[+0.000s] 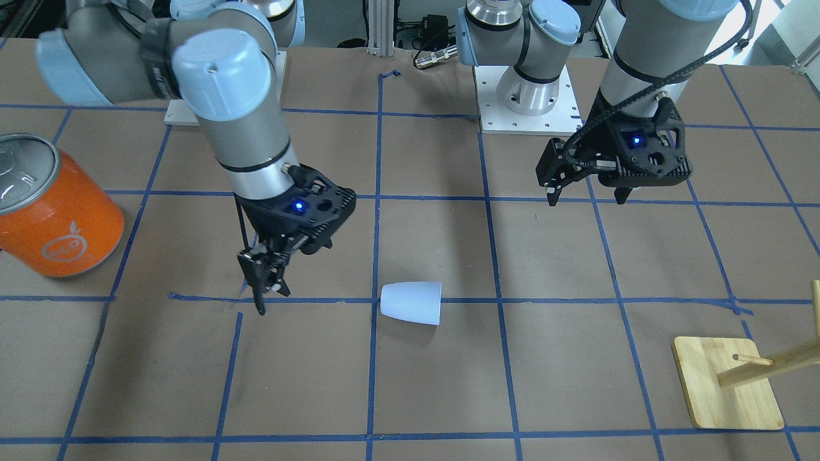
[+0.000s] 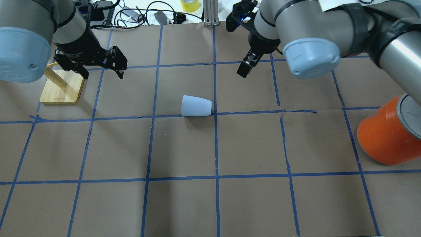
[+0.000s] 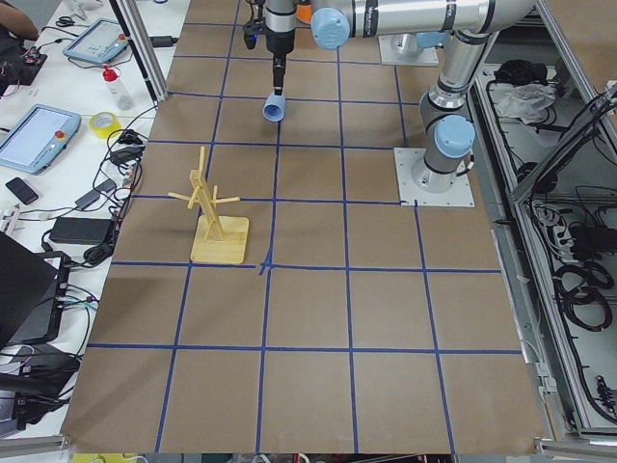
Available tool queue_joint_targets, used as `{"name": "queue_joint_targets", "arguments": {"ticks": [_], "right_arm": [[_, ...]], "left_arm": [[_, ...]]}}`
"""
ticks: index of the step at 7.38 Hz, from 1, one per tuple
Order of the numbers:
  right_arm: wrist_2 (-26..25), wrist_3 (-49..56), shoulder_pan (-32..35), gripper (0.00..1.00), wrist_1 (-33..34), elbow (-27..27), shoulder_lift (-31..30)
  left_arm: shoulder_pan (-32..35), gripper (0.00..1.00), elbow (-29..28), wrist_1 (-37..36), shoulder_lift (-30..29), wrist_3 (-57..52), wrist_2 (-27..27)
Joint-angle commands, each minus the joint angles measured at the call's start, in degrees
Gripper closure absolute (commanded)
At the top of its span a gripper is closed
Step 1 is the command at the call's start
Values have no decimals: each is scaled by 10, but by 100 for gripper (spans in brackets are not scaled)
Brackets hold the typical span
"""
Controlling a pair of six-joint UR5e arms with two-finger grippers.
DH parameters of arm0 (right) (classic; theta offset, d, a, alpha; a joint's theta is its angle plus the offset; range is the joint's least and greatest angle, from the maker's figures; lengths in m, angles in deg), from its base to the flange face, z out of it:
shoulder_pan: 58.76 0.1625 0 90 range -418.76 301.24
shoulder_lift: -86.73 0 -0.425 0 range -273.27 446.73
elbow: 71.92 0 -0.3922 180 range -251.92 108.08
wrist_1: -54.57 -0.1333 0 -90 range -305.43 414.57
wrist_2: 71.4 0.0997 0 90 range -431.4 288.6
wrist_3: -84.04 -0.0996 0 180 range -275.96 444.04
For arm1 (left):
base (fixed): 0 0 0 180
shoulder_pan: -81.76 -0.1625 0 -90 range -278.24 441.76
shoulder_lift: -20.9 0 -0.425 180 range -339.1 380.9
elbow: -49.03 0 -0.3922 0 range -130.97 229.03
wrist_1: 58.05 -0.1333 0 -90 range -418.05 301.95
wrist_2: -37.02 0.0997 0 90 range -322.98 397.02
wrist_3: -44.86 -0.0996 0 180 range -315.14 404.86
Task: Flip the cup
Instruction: 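Reach the left gripper to the cup lying on its side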
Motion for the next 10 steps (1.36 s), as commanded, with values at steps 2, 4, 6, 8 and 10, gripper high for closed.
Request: {"name": "queue_joint_targets", "arguments": {"ticks": [2,4,6,8,10], "right_arm": [[-33,-157,-61,0,-124,2,-94],[-54,-200,-68,0,-168,3,-128],[-86,-308,-74,0,-167,2,-128],[-103,-369,-81,0,-171,3,-128],[-105,-372,-83,0,-164,4,-127]], "left_arm": [[2,0,30,-131,-76,42,-165],[3,0,33,-155,-129,47,-237],[7,0,37,-157,-175,46,-265],[25,0,59,-185,-198,47,-265],[35,0,63,-196,-214,49,-268]]}}
